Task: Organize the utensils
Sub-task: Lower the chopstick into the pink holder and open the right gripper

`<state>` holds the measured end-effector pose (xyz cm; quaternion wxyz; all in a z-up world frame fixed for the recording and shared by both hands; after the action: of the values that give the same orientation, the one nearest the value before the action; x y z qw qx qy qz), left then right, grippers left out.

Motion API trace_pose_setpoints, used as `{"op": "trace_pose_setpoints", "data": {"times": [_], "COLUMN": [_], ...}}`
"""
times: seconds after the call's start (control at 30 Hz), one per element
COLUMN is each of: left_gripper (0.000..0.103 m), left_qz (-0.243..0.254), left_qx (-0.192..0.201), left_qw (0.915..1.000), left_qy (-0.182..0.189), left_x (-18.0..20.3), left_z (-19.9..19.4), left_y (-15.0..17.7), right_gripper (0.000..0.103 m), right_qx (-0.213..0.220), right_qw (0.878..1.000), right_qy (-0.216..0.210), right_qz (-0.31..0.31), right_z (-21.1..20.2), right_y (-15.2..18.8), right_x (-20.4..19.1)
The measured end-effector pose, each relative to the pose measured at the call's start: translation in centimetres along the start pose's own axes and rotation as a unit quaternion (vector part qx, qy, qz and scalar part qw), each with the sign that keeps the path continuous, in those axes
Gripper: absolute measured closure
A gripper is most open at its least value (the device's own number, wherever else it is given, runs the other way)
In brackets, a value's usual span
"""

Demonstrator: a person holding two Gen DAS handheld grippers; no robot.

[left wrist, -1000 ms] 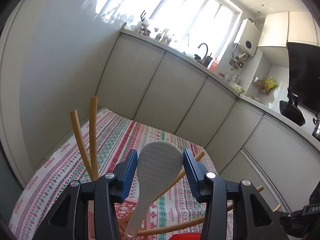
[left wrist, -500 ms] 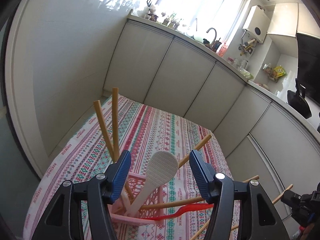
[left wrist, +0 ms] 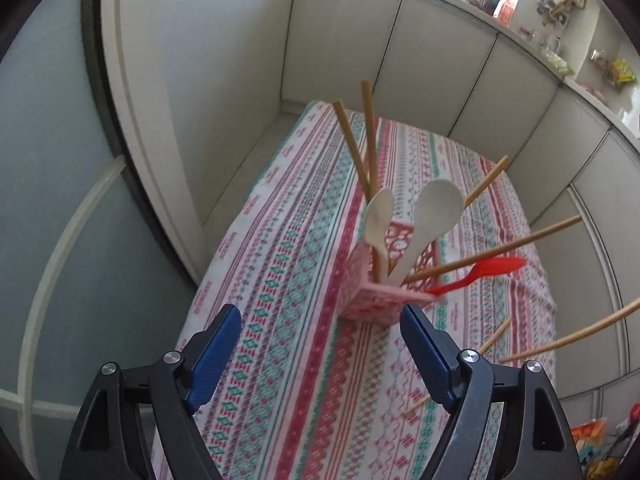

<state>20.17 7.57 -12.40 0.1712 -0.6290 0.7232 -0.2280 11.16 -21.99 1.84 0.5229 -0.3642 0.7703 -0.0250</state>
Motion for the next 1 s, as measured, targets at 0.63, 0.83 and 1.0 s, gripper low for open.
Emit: {"op": "trace_pose_setpoints", "data": {"times": [0.63,0.83,1.0], "left_gripper": [0.019,0.019,0.019], "left_qz": [0.013,0.010,0.013], "left_qx": [-0.054,-0.059,-0.059], "left_qw": [0.9981,0.9974,0.9973], "left_qy": [0.027,0.039,0.043], "left_x": [-2.3,-2.3,-2.1], "left_z": [1.6,1.9,2.0], "left_y": [4.2,4.4,4.4], "right_gripper": [0.095,0.095,0.095], "right_qx": [0.042,0.032,0.027], "right_qw": [0.983,0.970,0.963], "right_qy": [0.026,0.046,0.059], "right_qz": [-0.179,-0.238,-0.262], "right_z": [9.7,13.9,16.0], "right_y": [6.2,9.3,10.6], "right_x": [-10.0,-10.7,-10.2]}}
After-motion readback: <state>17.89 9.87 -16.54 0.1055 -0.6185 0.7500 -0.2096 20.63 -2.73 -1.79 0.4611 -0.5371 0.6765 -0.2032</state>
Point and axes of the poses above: each gripper's, at about its wrist camera, not at the fingertips, and z roughly the way its jaws point, x to its right, y to its underside, the point moved 9 cm from there along z, roughly the way its jaws point, and after that the axes turned 15 degrees about z, right-handed, at the moved point
